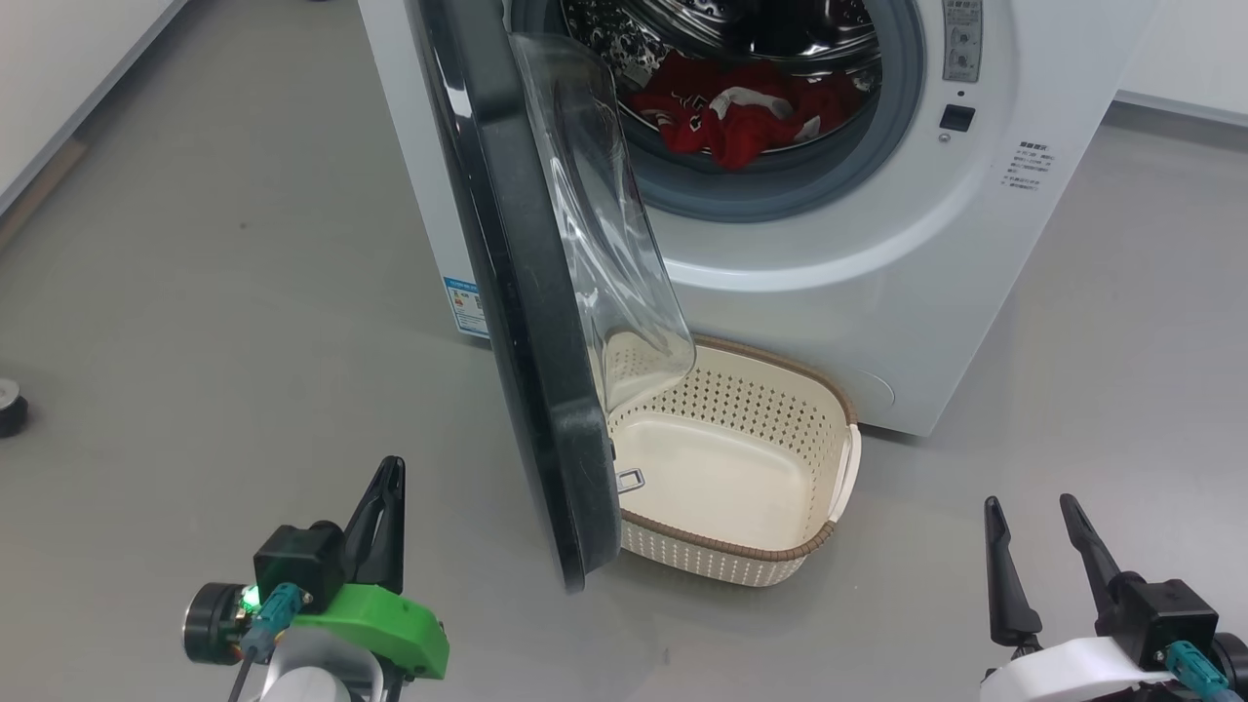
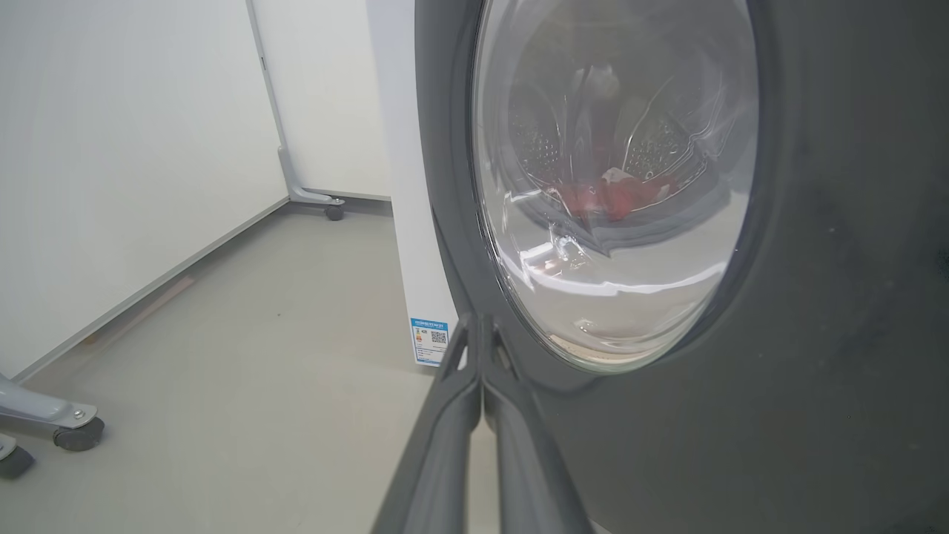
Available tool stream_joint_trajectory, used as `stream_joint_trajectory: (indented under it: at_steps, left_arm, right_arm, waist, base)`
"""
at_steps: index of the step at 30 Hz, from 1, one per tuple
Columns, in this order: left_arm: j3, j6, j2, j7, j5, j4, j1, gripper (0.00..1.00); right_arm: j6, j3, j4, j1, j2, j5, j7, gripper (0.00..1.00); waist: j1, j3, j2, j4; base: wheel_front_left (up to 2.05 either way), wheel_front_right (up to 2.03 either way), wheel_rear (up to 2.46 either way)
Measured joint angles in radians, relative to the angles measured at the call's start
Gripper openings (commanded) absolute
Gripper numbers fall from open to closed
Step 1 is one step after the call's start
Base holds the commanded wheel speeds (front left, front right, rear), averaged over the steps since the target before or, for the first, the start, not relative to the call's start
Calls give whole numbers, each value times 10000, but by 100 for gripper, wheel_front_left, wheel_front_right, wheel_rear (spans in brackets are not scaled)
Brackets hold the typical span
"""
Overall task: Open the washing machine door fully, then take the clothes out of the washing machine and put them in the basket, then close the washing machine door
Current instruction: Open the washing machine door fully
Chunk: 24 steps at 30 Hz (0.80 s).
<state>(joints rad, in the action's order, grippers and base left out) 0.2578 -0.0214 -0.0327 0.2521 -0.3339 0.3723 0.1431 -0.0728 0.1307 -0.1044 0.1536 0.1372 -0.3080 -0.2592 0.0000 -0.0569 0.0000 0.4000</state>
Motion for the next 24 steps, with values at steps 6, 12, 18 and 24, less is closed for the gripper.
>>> stream_joint_trajectory:
  at_steps: [6,12,18,24]
  left_arm:
    - [-13,-12,-4,0,111,-219,-1,0]
    - [-272,-198,-12,0,194,-1498,74,0]
    - [-259,-263,-15,6,585,-3455,650,0]
    - [470,-82,-38,54,598,-5451,911,0]
  right_arm:
    - [36,-69,6,24,-44,61,0,100]
    - [98,-224,35,49,-71,119,0,100]
    - [100,-353,92,192,-92,186,0,100]
    - [100,-454,194,193,-111,270,0,100]
  waist:
    - [0,25,0,22]
    - [0,26,0,111]
    - [0,3,0,243]
    - [0,-119,0,361]
  base:
    - [0,0,0]
    - [0,0,0]
    - [0,0,0]
    - [0,0,0]
